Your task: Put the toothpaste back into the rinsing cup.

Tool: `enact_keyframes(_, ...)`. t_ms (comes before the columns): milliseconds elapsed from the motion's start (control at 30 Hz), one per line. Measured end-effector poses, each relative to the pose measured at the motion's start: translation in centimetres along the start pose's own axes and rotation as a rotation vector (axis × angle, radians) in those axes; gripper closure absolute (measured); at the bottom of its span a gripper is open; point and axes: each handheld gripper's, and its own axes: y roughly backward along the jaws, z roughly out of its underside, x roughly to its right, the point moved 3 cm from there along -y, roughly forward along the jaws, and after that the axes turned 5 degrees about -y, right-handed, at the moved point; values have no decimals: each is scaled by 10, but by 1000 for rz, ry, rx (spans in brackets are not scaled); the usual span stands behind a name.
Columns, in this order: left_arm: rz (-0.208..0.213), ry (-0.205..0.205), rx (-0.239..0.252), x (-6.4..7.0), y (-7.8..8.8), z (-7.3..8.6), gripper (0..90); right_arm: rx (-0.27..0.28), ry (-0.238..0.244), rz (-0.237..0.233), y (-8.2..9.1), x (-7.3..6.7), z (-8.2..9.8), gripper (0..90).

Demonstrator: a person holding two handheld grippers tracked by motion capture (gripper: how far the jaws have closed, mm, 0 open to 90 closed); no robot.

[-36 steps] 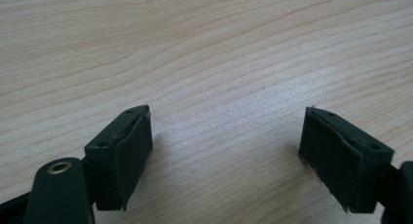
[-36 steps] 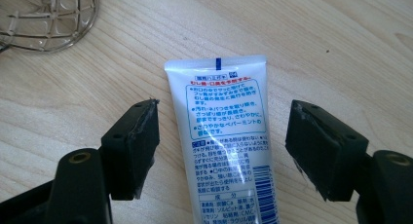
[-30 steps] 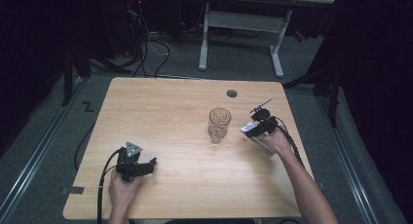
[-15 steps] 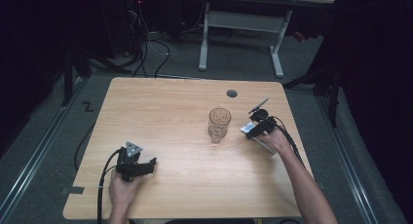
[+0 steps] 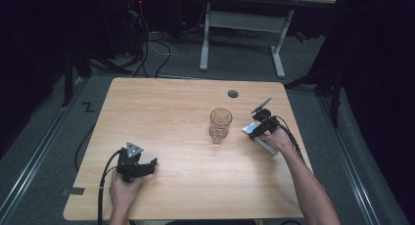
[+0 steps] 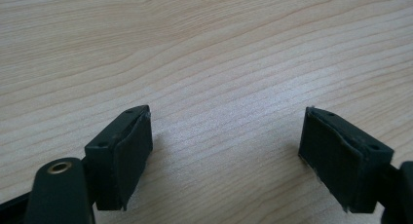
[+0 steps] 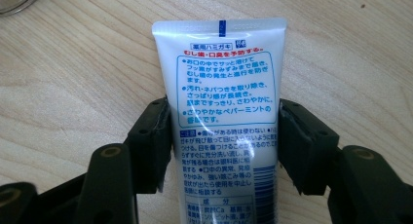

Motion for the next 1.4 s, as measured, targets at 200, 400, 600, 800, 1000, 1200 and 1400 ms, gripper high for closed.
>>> enact_keyframes(200,0,0,0,0,0,0,199,-7,-9,-4,1,0,0,492)
enact_keyframes(400,0,0,0,0,0,0,199,-13,-18,-4,4,1,1,570)
enact_keyframes(600,0,0,0,0,0,0,199,-4,-2,-3,7,2,2,629)
enact_keyframes(800,0,0,0,0,0,0,199,7,-1,-11,10,3,3,665)
enact_keyframes(1000,0,0,0,0,0,0,199,17,-3,-7,12,4,3,673)
enact_keyframes(1200,0,0,0,0,0,0,199,33,-3,-15,15,2,3,672)
enact_keyframes(1400,0,0,0,0,0,0,199,73,2,-39,25,-2,3,674)
